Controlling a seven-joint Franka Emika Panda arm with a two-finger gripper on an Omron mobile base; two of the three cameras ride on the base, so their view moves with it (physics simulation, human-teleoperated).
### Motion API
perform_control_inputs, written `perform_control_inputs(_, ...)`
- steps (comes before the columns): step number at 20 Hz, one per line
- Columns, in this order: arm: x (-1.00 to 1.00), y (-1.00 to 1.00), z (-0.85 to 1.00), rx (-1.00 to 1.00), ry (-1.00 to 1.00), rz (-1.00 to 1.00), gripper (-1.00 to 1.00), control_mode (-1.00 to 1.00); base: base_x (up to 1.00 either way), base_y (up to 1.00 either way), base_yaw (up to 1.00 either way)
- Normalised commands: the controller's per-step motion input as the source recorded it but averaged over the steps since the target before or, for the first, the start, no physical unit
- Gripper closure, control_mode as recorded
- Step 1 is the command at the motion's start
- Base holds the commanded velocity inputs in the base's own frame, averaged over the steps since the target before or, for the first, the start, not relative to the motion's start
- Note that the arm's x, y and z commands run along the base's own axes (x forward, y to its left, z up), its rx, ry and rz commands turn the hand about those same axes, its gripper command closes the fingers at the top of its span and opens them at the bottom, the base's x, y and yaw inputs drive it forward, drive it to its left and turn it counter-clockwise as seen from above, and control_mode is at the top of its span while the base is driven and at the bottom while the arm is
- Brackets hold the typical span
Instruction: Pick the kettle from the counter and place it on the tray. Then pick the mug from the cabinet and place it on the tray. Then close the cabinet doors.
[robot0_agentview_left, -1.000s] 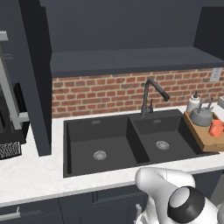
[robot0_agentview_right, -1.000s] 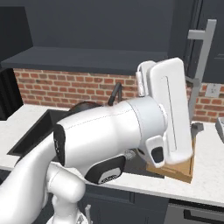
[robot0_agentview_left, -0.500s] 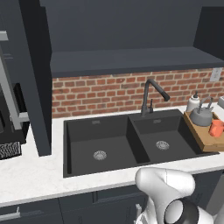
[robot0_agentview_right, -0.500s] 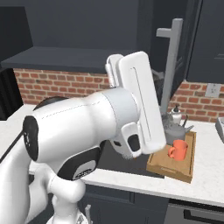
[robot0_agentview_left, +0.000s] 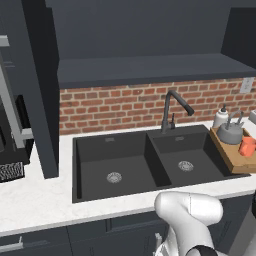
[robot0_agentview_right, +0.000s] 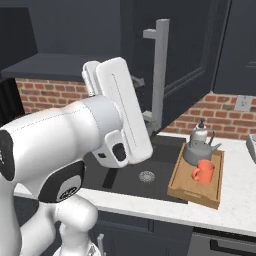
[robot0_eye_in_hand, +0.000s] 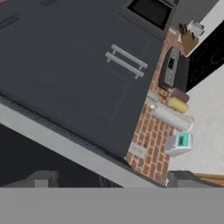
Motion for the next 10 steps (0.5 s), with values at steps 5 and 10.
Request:
perform_control_inputs(5, 0.42, 0.66, -0.13, 0.0, 0.0, 0.11, -1.0, -1.0, 0.0, 0.0, 0.0)
perform_control_inputs(10, 0.59, 0.54, -0.02, 0.0, 0.0, 0.1, -1.0, -1.0, 0.0, 0.0, 0.0)
